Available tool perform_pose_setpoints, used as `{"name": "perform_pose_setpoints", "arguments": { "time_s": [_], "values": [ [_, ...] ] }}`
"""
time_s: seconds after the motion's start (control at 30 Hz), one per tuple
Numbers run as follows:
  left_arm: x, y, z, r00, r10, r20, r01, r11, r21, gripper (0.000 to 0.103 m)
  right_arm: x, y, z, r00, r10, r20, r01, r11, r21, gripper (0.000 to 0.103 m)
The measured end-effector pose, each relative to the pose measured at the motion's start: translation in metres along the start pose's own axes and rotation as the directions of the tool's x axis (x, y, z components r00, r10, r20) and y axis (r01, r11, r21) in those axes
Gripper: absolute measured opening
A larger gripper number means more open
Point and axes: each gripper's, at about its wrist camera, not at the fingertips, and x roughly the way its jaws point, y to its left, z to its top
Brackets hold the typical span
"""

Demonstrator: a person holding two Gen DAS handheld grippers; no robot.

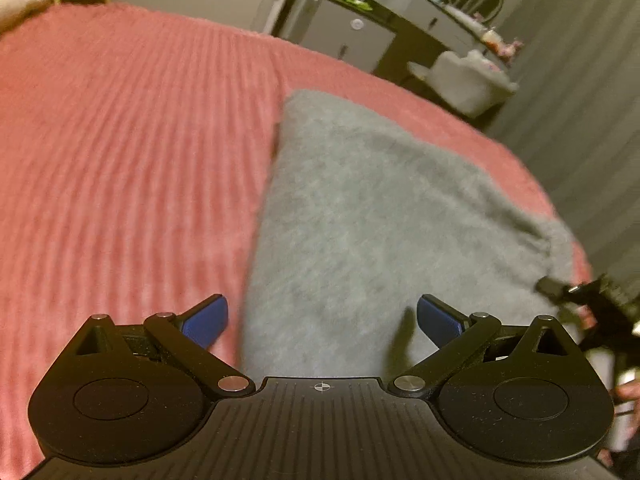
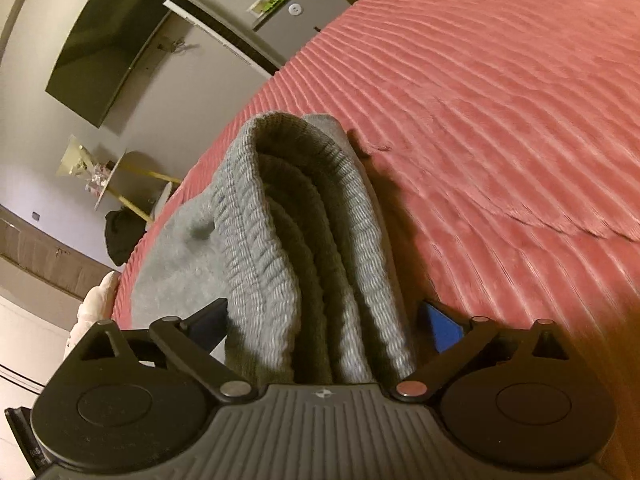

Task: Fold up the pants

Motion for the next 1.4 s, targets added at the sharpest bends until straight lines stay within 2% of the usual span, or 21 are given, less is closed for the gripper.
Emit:
{"name": "perform_pose_setpoints", "arguments": {
  "time_s": [0.07, 0.1, 0.13, 0.27, 0.3, 0.4, 0.47, 0.53, 0.57, 0.6, 0.63, 0.7, 0.8, 0.93, 1.17, 1.23, 1.27, 1.3, 1.33, 1.37, 1.4],
  "values": [
    [0.010, 0.003, 0.009, 0.998, -0.056, -0.024, 0.055, 0.998, -0.043, 0.103, 0.002, 0.000, 0.003, 1.000, 0.022, 0.010, -0.022, 1.000, -0.012, 0.097],
    [0.017, 0.004, 0.013, 0.997, -0.062, -0.039, 0.060, 0.997, -0.056, 0.103, 0.002, 0.001, 0.004, 0.999, 0.040, 0.018, -0.039, 0.999, -0.025, 0.085],
    [0.024, 0.006, 0.018, 0.996, -0.072, -0.049, 0.069, 0.995, -0.066, 0.103, 0.003, 0.003, 0.006, 0.999, 0.033, 0.016, -0.033, 0.999, -0.040, 0.079],
    [0.046, 0.011, 0.031, 0.992, -0.116, -0.058, 0.111, 0.989, -0.094, 0.099, 0.001, -0.004, 0.014, 0.996, 0.086, -0.034, -0.088, 0.994, -0.058, 0.076],
    [0.051, 0.009, 0.034, 0.991, -0.119, -0.060, 0.114, 0.990, -0.084, 0.099, 0.002, -0.005, 0.016, 0.994, 0.095, -0.051, -0.098, 0.993, -0.062, 0.080],
    [0.068, -0.006, 0.040, 0.989, -0.087, -0.123, 0.094, 0.994, 0.052, 0.103, 0.011, -0.005, 0.023, 0.985, 0.141, -0.104, -0.148, 0.987, -0.060, 0.099],
    [0.078, -0.027, 0.045, 0.983, -0.023, -0.181, 0.061, 0.976, 0.209, 0.103, 0.022, 0.003, 0.028, 0.986, 0.114, -0.122, -0.124, 0.989, -0.084, 0.099],
    [0.085, -0.036, 0.048, 0.980, 0.007, -0.198, 0.046, 0.964, 0.263, 0.103, 0.028, 0.009, 0.031, 0.987, 0.092, -0.132, -0.105, 0.990, -0.093, 0.099],
    [0.087, -0.036, 0.049, 0.981, 0.002, -0.192, 0.048, 0.965, 0.256, 0.103, 0.028, 0.011, 0.032, 0.988, 0.083, -0.128, -0.095, 0.992, -0.088, 0.099],
    [0.086, -0.035, 0.049, 0.984, -0.005, -0.178, 0.049, 0.967, 0.248, 0.095, 0.027, 0.013, 0.030, 0.990, 0.077, -0.118, -0.087, 0.993, -0.086, 0.098],
    [0.083, -0.035, 0.049, 0.988, -0.012, -0.154, 0.050, 0.968, 0.246, 0.087, 0.025, 0.016, 0.027, 0.995, 0.047, -0.093, -0.057, 0.993, -0.105, 0.084],
    [0.074, -0.032, 0.048, 0.994, -0.042, -0.103, 0.065, 0.971, 0.232, 0.058, 0.019, 0.023, 0.019, 0.998, 0.004, -0.057, -0.013, 0.986, -0.164, 0.069],
    [0.063, -0.028, 0.049, 0.998, -0.056, -0.041, 0.063, 0.981, 0.185, 0.036, 0.010, 0.032, 0.015, 1.000, 0.013, -0.021, -0.016, 0.988, -0.155, 0.061],
    [0.047, -0.042, 0.053, 0.997, -0.073, 0.034, 0.065, 0.977, 0.202, 0.030, -0.001, 0.058, 0.022, 0.998, 0.040, 0.049, -0.032, 0.987, -0.155, 0.055],
    [0.030, -0.069, 0.090, 0.981, -0.101, 0.166, 0.066, 0.977, 0.205, 0.030, -0.011, 0.108, 0.056, 0.978, 0.124, 0.169, -0.080, 0.966, -0.247, 0.053],
    [0.037, -0.067, 0.099, 0.984, -0.064, 0.164, 0.033, 0.982, 0.185, 0.032, -0.005, 0.109, 0.068, 0.976, 0.129, 0.175, -0.087, 0.970, -0.229, 0.054],
    [0.043, -0.066, 0.101, 0.987, -0.029, 0.157, 0.001, 0.985, 0.175, 0.038, -0.001, 0.108, 0.073, 0.978, 0.126, 0.168, -0.087, 0.972, -0.219, 0.054],
    [0.050, -0.063, 0.102, 0.989, 0.022, 0.146, -0.045, 0.987, 0.154, 0.056, 0.005, 0.106, 0.077, 0.980, 0.117, 0.160, -0.081, 0.974, -0.212, 0.057],
    [0.059, -0.058, 0.102, 0.985, 0.112, 0.131, -0.129, 0.983, 0.132, 0.064, 0.013, 0.103, 0.080, 0.985, 0.077, 0.153, -0.044, 0.977, -0.209, 0.067],
    [0.064, -0.055, 0.101, 0.965, 0.222, 0.138, -0.239, 0.963, 0.124, 0.068, 0.019, 0.098, 0.081, 0.988, 0.019, 0.154, 0.014, 0.977, -0.211, 0.073],
    [0.065, -0.053, 0.098, 0.935, 0.314, 0.163, -0.336, 0.932, 0.133, 0.069, 0.025, 0.095, 0.081, 0.984, -0.076, 0.161, 0.111, 0.969, -0.220, 0.084]
  ]
}}
